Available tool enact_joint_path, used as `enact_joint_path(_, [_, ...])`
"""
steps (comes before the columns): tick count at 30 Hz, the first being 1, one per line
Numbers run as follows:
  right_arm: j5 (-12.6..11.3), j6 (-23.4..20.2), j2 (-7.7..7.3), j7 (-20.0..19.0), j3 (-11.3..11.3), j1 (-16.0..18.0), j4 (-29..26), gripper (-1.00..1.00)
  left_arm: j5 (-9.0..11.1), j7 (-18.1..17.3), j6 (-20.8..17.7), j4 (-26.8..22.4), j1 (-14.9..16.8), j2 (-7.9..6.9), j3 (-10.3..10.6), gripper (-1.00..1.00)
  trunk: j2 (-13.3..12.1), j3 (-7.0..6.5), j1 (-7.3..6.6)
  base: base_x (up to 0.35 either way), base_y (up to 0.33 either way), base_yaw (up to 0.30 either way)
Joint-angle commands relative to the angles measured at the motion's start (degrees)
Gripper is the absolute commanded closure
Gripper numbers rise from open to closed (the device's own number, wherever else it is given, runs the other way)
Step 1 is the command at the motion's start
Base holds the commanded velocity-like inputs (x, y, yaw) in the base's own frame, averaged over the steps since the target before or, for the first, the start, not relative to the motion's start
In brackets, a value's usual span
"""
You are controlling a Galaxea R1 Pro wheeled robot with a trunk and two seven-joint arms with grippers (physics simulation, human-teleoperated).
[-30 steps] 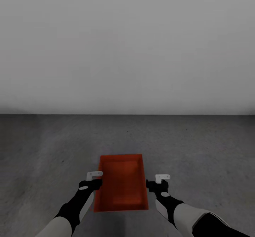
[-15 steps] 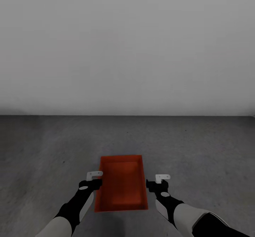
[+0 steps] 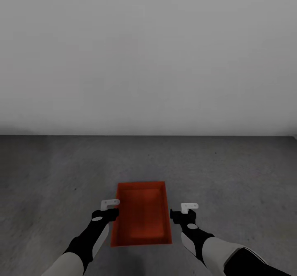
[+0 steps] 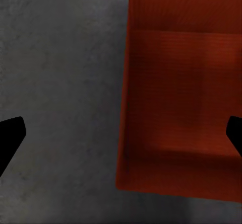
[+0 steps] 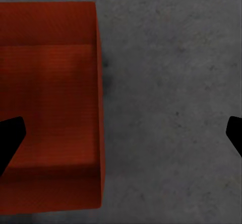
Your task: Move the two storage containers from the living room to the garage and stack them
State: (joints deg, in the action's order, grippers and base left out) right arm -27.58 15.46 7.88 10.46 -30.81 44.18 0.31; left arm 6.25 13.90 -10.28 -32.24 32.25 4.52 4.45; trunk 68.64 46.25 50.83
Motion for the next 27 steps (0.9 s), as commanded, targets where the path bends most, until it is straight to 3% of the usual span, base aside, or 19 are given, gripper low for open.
enact_joint_path(1, [-0.5,0.1,0.03,0.2,-0.5,0.0,0.0,-1.0,0.6,0.5,-0.3,-0.1,0.0,-0.07,0.4,-1.0,-0.4,-0.15,-0.23,0.0,0.0,0.0])
enact_joint_path(12, [-0.5,0.2,0.08,0.2,-0.5,0.0,0.0,-1.0,0.6,0.5,-0.3,-0.1,0.0,-0.07,0.4,-1.0,-4.8,-2.12,-2.64,0.0,0.0,0.0])
enact_joint_path(27, [-0.5,0.2,0.04,0.2,-0.5,0.0,0.0,-1.0,0.8,0.4,-0.3,-0.2,0.0,-0.09,0.5,-1.0,-4.8,-2.12,-2.64,-0.002,0.0,0.0])
